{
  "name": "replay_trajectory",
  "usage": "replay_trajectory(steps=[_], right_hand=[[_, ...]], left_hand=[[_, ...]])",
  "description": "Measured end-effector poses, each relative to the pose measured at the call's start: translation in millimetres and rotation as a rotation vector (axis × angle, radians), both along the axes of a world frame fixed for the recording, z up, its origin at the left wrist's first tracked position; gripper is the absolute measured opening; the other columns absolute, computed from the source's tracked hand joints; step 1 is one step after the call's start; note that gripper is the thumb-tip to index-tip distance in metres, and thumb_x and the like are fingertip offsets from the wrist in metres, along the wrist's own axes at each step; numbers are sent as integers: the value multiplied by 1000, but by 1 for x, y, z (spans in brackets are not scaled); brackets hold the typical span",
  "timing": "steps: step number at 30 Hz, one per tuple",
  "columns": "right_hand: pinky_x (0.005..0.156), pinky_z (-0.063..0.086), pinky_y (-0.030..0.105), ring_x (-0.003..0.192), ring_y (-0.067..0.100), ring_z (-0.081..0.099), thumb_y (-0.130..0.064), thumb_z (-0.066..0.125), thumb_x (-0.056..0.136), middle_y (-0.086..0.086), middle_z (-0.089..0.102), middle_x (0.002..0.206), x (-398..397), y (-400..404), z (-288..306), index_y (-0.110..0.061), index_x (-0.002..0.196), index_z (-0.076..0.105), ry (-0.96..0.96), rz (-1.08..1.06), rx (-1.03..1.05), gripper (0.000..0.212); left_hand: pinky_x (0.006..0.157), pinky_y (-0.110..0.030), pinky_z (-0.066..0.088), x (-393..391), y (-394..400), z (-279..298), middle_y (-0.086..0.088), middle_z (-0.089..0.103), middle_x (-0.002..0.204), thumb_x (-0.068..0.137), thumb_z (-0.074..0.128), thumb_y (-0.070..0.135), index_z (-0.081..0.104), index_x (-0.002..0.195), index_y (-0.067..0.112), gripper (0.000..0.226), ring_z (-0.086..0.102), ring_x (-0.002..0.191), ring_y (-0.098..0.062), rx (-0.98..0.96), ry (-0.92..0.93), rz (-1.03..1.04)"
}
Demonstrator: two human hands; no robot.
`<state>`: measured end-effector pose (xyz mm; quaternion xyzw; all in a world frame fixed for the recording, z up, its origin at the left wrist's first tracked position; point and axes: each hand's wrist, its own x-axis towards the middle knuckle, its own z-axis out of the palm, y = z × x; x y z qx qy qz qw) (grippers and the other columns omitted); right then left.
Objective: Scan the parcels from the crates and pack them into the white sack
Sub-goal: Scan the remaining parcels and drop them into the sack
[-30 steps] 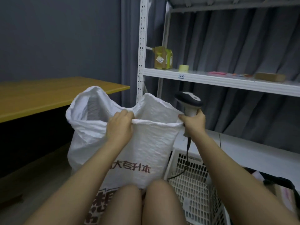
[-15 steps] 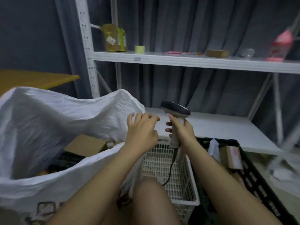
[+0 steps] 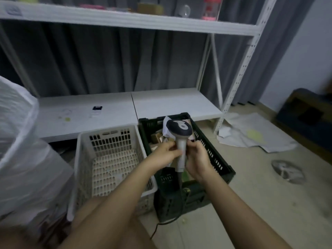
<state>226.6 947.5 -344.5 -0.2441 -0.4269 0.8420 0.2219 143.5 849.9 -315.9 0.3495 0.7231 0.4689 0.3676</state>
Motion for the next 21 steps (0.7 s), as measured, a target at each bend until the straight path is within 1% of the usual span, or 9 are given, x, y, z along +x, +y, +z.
replay_trajectory(steps=[3,6,9,11,12,14,17,19,21], right_hand=[[74,53,25,96,19,63,-14,26,98,12,67,106,-9,10,-34,-5,115,60,-48,64,-1,39],[83,45,26,104,14,57,-15,35,94,2,62,117,-24,22,-64,-14,125,58,-203,199,165,38],[83,43,19,103,16,58,-8,49,97,7,62,123,-36,59,-107,-8,123,61,-533,171,539,28],[80,49,27,96,22,60,-12,52,97,15,63,121,-40,90,-141,0,124,60,-824,164,752,31],[82,50,34,101,29,60,-20,55,96,18,62,121,-43,104,-156,-1,126,58,-970,209,827,36],[95,47,44,122,40,48,-34,61,93,21,46,138,-51,127,-182,-7,140,42,-1212,313,858,58],[108,33,56,140,45,23,-44,64,90,17,13,159,-64,147,-212,-15,153,9,-1363,366,771,88],[113,24,58,144,45,13,-54,71,81,16,0,162,-72,151,-228,-18,154,-4,-1454,396,754,110],[114,23,57,144,44,12,-62,78,67,17,-6,161,-78,148,-240,-18,153,-9,-1517,443,760,130]], left_hand=[[98,-35,47,-5,14,-35,-4,64,117,92,61,18,56,125,14,33,60,109,-18,5,-116,95],[91,-35,51,-19,18,-69,-5,66,113,90,64,16,59,119,10,30,62,104,-20,-32,-96,230],[82,-24,46,-33,17,-98,-1,61,116,89,64,14,55,124,8,36,58,97,-13,-68,-144,305],[83,-25,45,-40,16,-112,2,59,115,90,64,15,54,125,9,37,56,95,-10,-82,-184,334],[83,-25,45,-44,17,-118,2,59,114,90,64,15,54,126,10,38,57,95,-10,-81,-203,345],[80,-20,47,-52,19,-128,7,60,108,90,63,15,55,125,12,36,58,92,-5,-75,-218,363],[69,-11,52,-59,23,-140,13,62,100,90,63,12,57,120,12,31,58,87,3,-68,-246,369],[72,-10,52,-62,23,-147,10,63,100,89,63,10,58,119,11,30,60,87,2,-83,-259,367],[79,-15,53,-64,23,-153,6,66,106,88,64,11,59,120,12,32,62,94,-4,-98,-272,376]])
